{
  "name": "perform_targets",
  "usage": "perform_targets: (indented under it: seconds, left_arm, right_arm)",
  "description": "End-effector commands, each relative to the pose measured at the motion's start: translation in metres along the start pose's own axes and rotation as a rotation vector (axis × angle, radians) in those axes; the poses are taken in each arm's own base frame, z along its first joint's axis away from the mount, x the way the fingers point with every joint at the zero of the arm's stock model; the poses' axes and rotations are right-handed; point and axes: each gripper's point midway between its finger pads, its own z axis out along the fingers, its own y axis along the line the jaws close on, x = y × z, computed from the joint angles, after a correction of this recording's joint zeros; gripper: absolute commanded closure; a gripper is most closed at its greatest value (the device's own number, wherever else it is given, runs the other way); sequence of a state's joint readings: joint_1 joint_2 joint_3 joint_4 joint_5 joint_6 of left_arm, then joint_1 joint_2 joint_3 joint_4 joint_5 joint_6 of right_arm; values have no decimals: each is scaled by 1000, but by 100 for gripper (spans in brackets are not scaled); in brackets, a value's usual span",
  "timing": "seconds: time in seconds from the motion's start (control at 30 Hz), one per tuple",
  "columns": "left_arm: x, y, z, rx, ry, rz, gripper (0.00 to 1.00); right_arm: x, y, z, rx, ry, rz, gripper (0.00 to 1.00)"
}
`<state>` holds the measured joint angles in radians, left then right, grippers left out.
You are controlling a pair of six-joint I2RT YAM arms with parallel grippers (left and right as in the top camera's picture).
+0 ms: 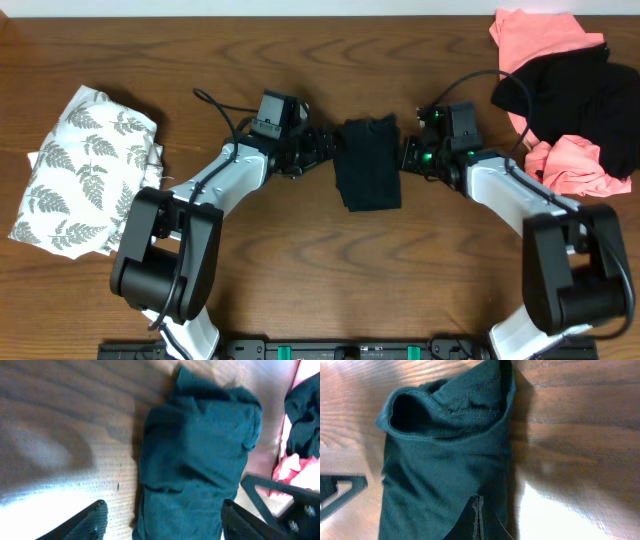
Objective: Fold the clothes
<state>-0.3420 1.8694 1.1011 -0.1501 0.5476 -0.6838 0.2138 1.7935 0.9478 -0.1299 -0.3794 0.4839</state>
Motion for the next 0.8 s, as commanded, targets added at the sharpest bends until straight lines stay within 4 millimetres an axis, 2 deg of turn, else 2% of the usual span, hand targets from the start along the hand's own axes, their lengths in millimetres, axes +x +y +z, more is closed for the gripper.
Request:
perform_targets:
  seconds: [0.0,0.13,0.33,0.53,0.6,0.67,0.77]
  left_arm:
    - [9,16,2,-15,32,-44,32]
    - [10,29,2,-30,31,-68,33]
    - [6,33,14,-14,23,-56,33]
    - [20,25,43,86,99,-31,33]
    - [24,30,51,87,121,-54,33]
    - [26,32,55,89,127,-54,33]
    - [27,21,57,146,138,-29,33]
  right_arm:
    - [6,-2,12,-16,25,39,99]
    - [11,-10,22,-3,41,52,99]
    - [16,-16,28,13,56,59,99]
    - [16,-16,28,13,57,59,99]
    - [16,-17,28,13,58,59,99]
    - [17,-17,28,15,61,60,99]
    - [17,-17,28,15,61,57,99]
